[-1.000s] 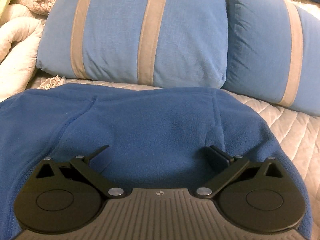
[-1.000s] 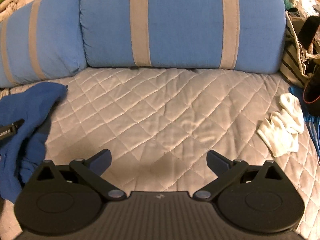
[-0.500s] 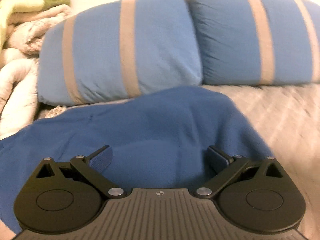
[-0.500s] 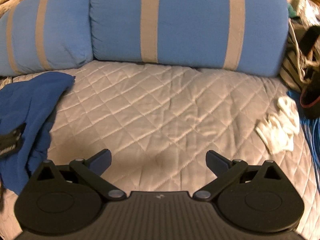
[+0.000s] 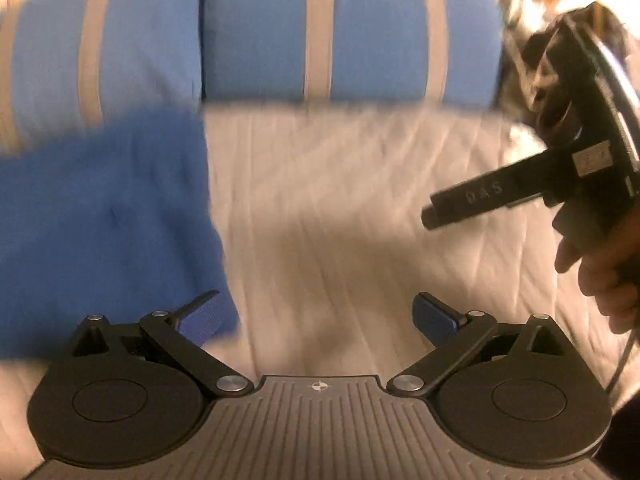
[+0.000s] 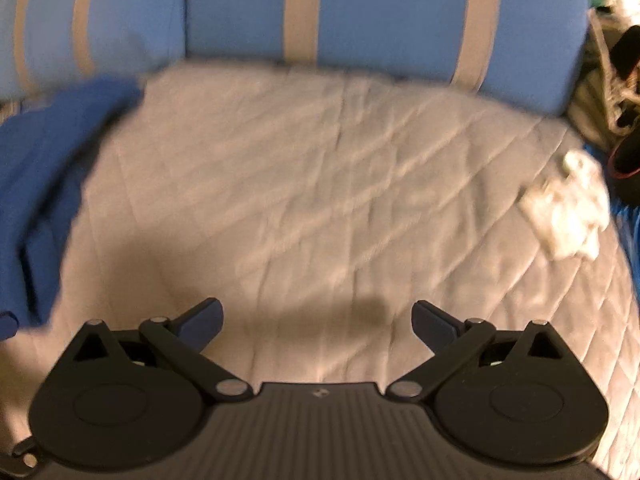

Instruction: Fold clothes

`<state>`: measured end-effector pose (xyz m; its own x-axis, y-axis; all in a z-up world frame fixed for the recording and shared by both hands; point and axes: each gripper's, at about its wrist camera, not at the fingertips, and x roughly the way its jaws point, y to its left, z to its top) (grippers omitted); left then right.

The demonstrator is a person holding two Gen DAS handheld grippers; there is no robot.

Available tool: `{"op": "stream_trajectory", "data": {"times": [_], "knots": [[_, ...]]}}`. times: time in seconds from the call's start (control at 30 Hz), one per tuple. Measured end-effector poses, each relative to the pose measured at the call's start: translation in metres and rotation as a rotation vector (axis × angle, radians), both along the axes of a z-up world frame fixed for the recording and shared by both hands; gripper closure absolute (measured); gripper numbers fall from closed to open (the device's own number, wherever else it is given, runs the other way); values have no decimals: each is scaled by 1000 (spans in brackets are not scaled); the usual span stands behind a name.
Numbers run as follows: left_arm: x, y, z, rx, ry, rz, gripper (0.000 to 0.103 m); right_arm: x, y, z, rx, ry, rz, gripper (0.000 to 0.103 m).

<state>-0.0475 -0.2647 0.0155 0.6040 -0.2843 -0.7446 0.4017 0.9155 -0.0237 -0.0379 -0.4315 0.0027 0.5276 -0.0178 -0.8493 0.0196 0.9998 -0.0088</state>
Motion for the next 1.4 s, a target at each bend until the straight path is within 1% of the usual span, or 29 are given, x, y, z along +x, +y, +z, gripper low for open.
{"op": "stream_trajectory", "data": {"times": [0.03,0.1,0.13,0.3,0.4,0.5,0.53,0.6,0.63,0.73,0.83,1.4], "knots": [[2,-1,-5,7,46,11,1,-1,3,-7,-11,22,10,0],[5,-1,-16,21,129,31,1,-6,9,-10,-36,-4,9,1],[7,1,-20,28,156,43,1,-9,12,-10,-49,-23,7,1],[5,0,-26,67,140,14,1,-9,10,-11,-30,-24,-42,1],[2,0,-24,79,118,14,1,-7,11,-11,-26,-32,-60,0],[5,6,-20,92,63,80,1,-11,13,-13,-33,-53,-63,0],[6,11,-20,100,60,108,1,-11,12,-14,-32,-60,-64,0],[13,18,-27,120,80,162,0,-13,13,-15,-37,-71,-65,1],[13,21,-29,108,71,167,0,-13,13,-15,-37,-73,-68,1],[9,18,-30,123,40,166,0,-13,14,-15,-36,-72,-76,1],[5,16,-31,130,23,185,0,-12,14,-14,-34,-67,-76,1],[7,19,-30,115,26,209,0,-15,14,-15,-36,-79,-80,1]]}}
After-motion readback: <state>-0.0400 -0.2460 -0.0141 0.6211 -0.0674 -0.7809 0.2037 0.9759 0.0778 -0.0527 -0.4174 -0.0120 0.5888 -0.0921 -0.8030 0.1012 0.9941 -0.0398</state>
